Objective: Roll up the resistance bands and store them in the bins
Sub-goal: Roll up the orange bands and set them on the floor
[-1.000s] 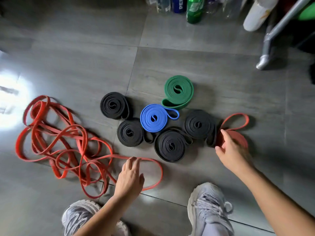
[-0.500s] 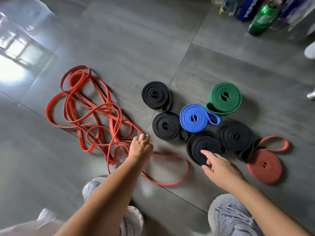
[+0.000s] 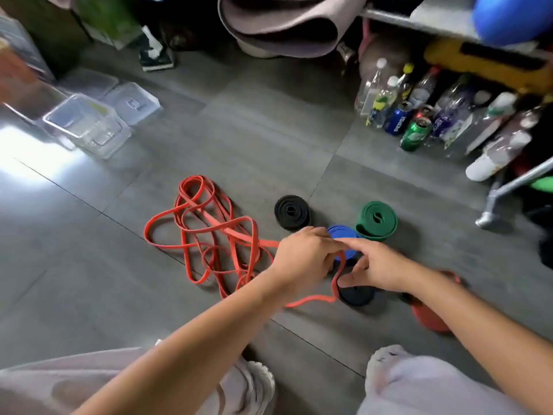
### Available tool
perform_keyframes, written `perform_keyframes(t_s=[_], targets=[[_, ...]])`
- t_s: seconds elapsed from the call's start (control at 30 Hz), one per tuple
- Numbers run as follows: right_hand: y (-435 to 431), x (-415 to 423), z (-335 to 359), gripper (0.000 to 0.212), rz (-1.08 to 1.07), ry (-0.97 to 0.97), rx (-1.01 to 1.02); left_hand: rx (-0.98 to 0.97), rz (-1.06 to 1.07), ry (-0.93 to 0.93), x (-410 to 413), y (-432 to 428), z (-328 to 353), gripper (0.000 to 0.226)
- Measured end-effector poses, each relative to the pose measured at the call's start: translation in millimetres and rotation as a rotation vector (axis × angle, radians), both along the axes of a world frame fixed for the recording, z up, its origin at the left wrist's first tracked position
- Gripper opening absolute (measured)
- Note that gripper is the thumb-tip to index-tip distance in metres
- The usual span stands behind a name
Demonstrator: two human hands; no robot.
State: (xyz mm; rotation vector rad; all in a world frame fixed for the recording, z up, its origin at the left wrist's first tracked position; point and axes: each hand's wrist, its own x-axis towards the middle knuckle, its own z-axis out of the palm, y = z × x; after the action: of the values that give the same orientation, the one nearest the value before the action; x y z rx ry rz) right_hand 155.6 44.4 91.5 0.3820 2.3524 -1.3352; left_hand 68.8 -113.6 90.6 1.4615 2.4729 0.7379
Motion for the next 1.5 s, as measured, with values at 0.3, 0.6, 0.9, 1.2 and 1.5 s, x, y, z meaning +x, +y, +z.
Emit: perform_keyframes(t_s=[0.3,0.6,0.9,1.2,1.5], targets=[[-59,1,209,0.016,-0.131,0.5,-0.004,0.049,0.14,0.099,-27,-56,160,0.017],[-58,70,295,0.016,-0.456,0.799,-0.052,0.189,0.451,-0.275,-32,-123,201,0.021],[-99,78,287,0.017,-0.481,0.757,-0.201,0.641,0.151,-0.554,50,-79,336,0.008],[-100,107,275,0.012,-0.581,0.639,-0.168,0.547,0.095,-0.581,78,-69,331,0.01],[-87,150,237,0.053,-0.503,0.54,0.008,0.22,-0.084,-0.497,110,-46,295,0.008]])
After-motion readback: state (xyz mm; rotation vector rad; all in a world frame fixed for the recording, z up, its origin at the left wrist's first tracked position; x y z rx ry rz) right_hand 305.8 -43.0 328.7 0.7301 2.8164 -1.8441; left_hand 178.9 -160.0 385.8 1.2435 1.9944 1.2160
